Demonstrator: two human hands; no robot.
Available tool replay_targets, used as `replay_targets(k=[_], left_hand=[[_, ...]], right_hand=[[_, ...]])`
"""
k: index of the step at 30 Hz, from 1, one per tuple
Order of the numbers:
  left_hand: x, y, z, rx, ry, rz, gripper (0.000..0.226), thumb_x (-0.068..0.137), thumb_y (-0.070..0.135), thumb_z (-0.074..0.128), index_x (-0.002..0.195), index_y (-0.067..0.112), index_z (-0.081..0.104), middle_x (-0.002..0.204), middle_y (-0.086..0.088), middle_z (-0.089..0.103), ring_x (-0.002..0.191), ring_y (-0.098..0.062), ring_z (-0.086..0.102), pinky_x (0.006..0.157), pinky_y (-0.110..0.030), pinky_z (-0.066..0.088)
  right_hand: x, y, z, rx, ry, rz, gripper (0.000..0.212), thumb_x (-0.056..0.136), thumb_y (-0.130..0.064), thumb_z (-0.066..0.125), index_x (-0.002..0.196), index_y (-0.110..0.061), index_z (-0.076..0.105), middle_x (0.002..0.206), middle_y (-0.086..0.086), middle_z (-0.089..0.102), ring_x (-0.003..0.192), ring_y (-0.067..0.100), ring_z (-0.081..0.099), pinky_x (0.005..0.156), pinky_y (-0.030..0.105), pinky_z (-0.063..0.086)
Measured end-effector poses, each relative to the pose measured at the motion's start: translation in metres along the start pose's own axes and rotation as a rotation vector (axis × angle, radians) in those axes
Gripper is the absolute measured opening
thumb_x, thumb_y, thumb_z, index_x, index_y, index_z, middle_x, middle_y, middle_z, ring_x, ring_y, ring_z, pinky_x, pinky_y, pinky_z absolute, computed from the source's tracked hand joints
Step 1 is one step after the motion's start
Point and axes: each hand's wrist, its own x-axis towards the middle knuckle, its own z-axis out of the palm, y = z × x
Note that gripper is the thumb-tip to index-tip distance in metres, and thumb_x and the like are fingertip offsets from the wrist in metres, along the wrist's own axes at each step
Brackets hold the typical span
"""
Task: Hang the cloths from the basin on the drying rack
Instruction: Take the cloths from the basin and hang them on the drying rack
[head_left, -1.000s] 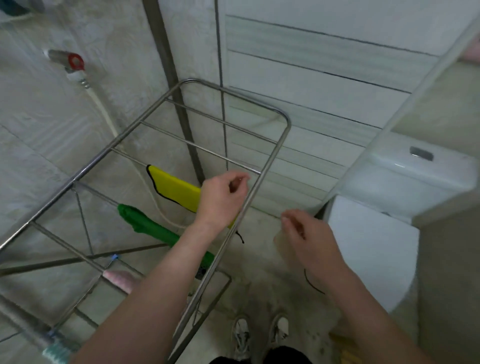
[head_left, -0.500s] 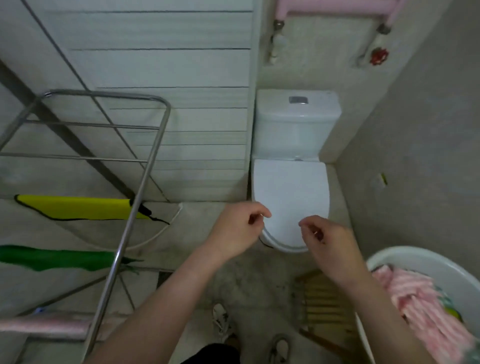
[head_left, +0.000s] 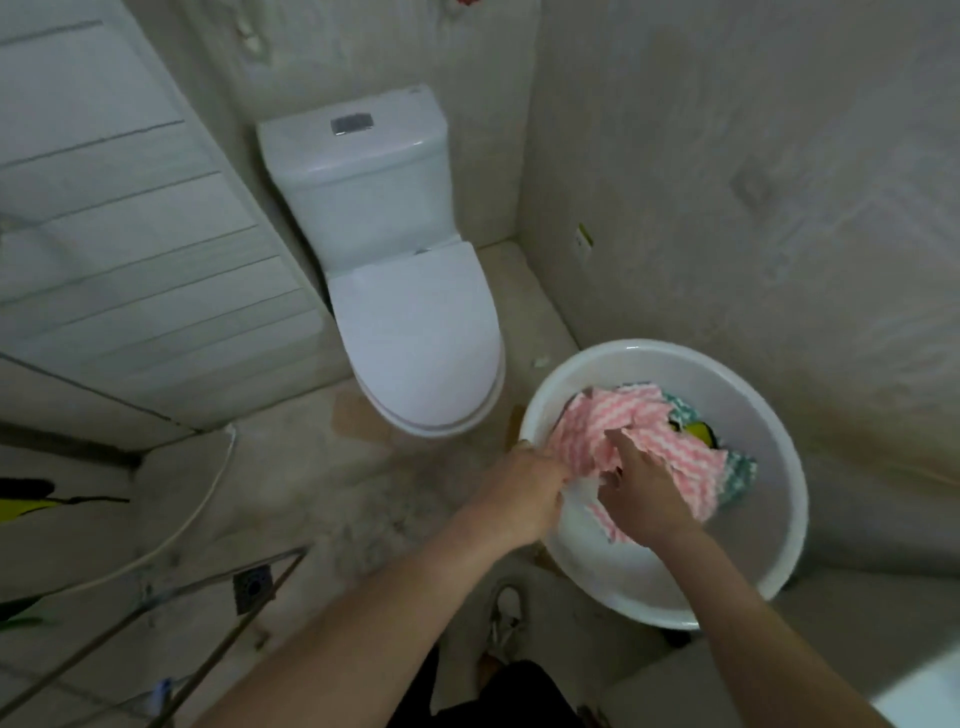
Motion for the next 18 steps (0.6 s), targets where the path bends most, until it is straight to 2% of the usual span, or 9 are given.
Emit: replay_targets(k=[2,6,8,11,13,15,17,18], left_hand=[[0.017,0.016,0.013,0.191,-0.086,0.013,0.027,0.086,0.015,0.053,0.109,0.014,0.067,0.111,-0.006,0.064,0.111,-0.027,0.049,0.092,-0.041,0.046],[0.043,0.039,0.027,0.421,-0.276,-0.061,0.043,0.093,0.025,0.048,0.135,0.016,0.049,0.144,-0.007,0.041,0.138,-0.031,0.022,0.112,-0.052,0.014],[0.052,0.044,0.035,0.525,-0.359,-0.082,0.047,0.094,0.027,0.047,0.138,0.012,0.046,0.149,-0.009,0.034,0.140,-0.033,0.015,0.116,-0.053,0.003],[0.068,0.043,0.052,0.627,-0.440,-0.083,0.048,0.095,0.031,0.043,0.139,0.012,0.045,0.151,-0.010,0.033,0.140,-0.033,0.015,0.116,-0.051,0.000],[0.076,0.038,0.059,0.656,-0.476,-0.101,0.048,0.095,0.036,0.040,0.140,0.019,0.044,0.150,-0.006,0.035,0.139,-0.032,0.016,0.115,-0.051,0.002],[0.080,0.032,0.064,0.654,-0.478,-0.111,0.044,0.096,0.035,0.038,0.137,0.022,0.047,0.146,-0.005,0.042,0.138,-0.031,0.021,0.114,-0.052,0.004],[0.080,0.031,0.065,0.663,-0.443,-0.100,0.039,0.097,0.029,0.038,0.132,0.019,0.052,0.139,-0.005,0.050,0.137,-0.030,0.026,0.114,-0.051,0.006],[0.078,0.030,0.065,0.670,-0.418,-0.099,0.038,0.097,0.028,0.038,0.131,0.019,0.053,0.136,-0.004,0.053,0.136,-0.028,0.029,0.114,-0.049,0.006]], right_hand=[[0.004,0.020,0.008,-0.064,-0.050,0.010,0.074,0.087,-0.013,0.058,0.150,-0.020,0.019,0.142,0.012,0.047,0.127,0.032,0.046,0.100,0.038,0.036],[0.017,0.047,0.025,-0.206,-0.088,0.012,0.078,0.085,-0.015,0.056,0.150,-0.030,0.015,0.147,0.007,0.036,0.133,0.032,0.036,0.103,0.041,0.033],[0.025,0.054,0.032,-0.224,-0.052,0.037,0.073,0.084,-0.016,0.056,0.146,-0.034,0.022,0.139,0.007,0.042,0.129,0.032,0.039,0.100,0.041,0.038],[0.033,0.055,0.037,-0.268,-0.012,0.103,0.056,0.086,-0.020,0.056,0.139,-0.030,0.039,0.124,0.007,0.052,0.120,0.031,0.047,0.090,0.041,0.044],[0.037,0.050,0.040,-0.258,0.028,0.195,0.040,0.088,-0.022,0.058,0.127,-0.019,0.054,0.118,0.008,0.061,0.114,0.030,0.055,0.090,0.040,0.048],[0.038,0.045,0.035,-0.227,-0.017,0.274,0.024,0.089,-0.024,0.060,0.108,-0.011,0.066,0.107,0.008,0.068,0.105,0.027,0.063,0.090,0.038,0.050],[0.039,0.043,0.020,-0.077,-0.197,0.241,0.018,0.086,-0.022,0.063,0.082,-0.007,0.072,0.077,0.005,0.071,0.075,0.019,0.069,0.078,0.032,0.056],[0.038,0.039,0.008,0.082,-0.307,0.223,0.019,0.083,-0.019,0.064,0.073,-0.004,0.072,0.065,0.006,0.069,0.061,0.017,0.067,0.070,0.030,0.058]])
